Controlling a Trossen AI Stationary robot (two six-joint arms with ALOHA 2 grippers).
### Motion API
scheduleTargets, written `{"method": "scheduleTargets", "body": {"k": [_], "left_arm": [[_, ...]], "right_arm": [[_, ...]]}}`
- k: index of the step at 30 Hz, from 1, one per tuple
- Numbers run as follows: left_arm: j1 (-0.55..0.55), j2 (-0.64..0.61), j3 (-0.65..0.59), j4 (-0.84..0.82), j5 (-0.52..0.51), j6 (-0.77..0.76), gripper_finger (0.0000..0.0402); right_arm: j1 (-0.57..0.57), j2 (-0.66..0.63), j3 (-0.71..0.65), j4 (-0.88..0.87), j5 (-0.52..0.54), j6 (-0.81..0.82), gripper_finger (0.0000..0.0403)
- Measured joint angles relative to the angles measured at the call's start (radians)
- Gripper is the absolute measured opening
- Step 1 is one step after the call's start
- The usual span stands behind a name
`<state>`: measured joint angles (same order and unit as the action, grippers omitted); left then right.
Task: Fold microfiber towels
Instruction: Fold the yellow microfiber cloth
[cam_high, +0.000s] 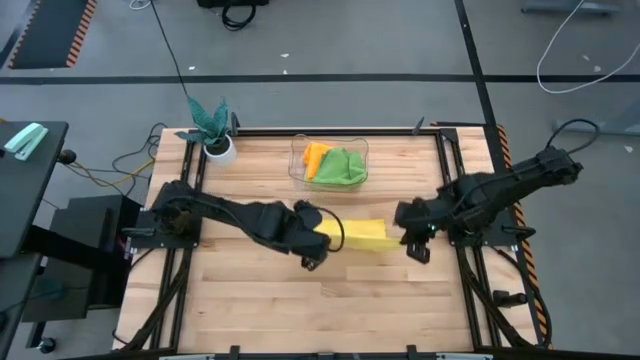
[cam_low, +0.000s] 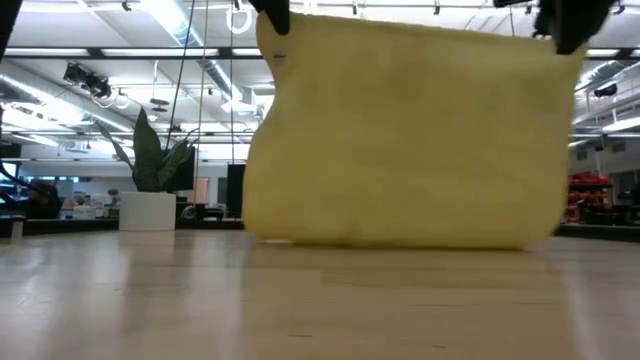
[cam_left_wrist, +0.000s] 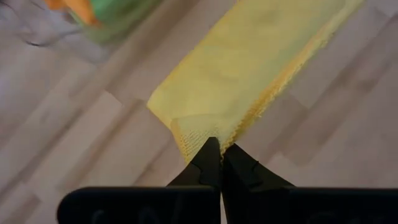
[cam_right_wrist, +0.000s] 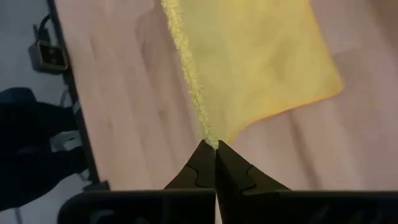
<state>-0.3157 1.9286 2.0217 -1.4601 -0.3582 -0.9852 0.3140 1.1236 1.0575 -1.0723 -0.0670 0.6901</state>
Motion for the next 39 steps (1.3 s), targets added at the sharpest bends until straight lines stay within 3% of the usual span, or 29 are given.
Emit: {"method": "scheduleTargets", "body": {"k": [16,22,39], "left_arm": [[-0.136,0.166,0.0,0.159,0.199,-0.14,0.0003],[-0.156,0.232,0.0,0.204,0.239,-0.181,0.0004],[-0.022,0.278,-0.002,0.09,0.175,-0.051,0.0003]], "right_arm": [[0.279,0.012,-0.211,0.283,0.002,0.276,0.0],[0.294,0.016,-0.28,0.354,0.011,0.305,0.0],[-0.145,0.02,-0.392,0.356,-0.028,-0.022,0.0]]}}
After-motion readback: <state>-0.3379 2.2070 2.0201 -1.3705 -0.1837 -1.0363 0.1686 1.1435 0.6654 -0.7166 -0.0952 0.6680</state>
